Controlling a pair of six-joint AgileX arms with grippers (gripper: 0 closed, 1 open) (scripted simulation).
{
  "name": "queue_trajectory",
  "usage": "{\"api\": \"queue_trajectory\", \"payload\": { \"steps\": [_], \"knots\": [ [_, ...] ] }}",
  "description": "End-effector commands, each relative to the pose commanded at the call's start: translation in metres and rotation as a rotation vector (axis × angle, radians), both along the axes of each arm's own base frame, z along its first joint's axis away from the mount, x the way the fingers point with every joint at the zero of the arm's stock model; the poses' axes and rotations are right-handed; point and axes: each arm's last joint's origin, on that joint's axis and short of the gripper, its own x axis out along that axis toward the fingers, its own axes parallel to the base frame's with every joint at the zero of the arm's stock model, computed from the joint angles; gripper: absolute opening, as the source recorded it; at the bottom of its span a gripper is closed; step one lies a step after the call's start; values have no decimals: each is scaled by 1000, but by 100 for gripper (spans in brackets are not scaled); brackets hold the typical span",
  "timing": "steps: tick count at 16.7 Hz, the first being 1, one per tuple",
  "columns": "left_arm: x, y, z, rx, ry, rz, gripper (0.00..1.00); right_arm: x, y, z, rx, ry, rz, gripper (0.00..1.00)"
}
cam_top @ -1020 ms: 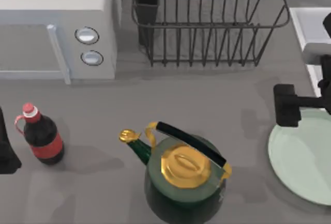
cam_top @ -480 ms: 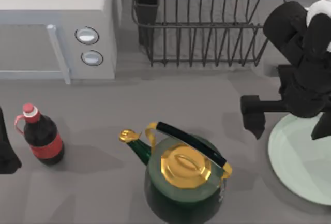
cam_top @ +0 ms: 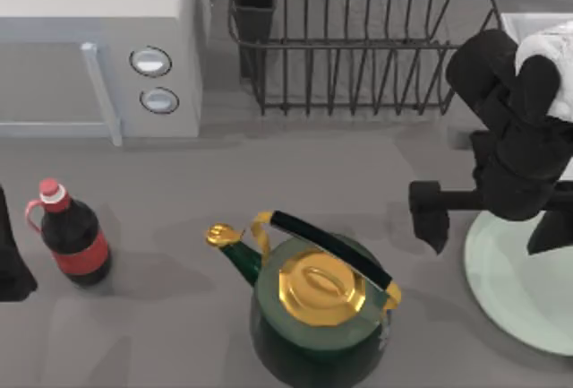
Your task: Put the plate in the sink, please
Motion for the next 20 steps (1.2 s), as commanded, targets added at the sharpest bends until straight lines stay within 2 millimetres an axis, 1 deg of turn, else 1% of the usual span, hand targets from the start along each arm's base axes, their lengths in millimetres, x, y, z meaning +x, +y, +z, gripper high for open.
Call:
{"api": "queue_trajectory", "payload": {
  "steps": [4, 6, 8, 11, 20],
  "knots": [
    [0, 0, 0, 0, 0, 0, 100, 1, 1, -47, 7, -15, 2, 100],
    [0, 0, 0, 0, 0, 0, 100, -2, 0, -64, 4, -8, 3, 100],
    [0, 0, 0, 0, 0, 0, 100, -3, 0, -71, 1, -2, 3, 100],
    [0, 0, 0, 0, 0, 0, 100, -3, 0, -71, 1, -2, 3, 100],
    [0, 0, 0, 0, 0, 0, 100, -3, 0, -71, 1, -2, 3, 32]
  ]
}}
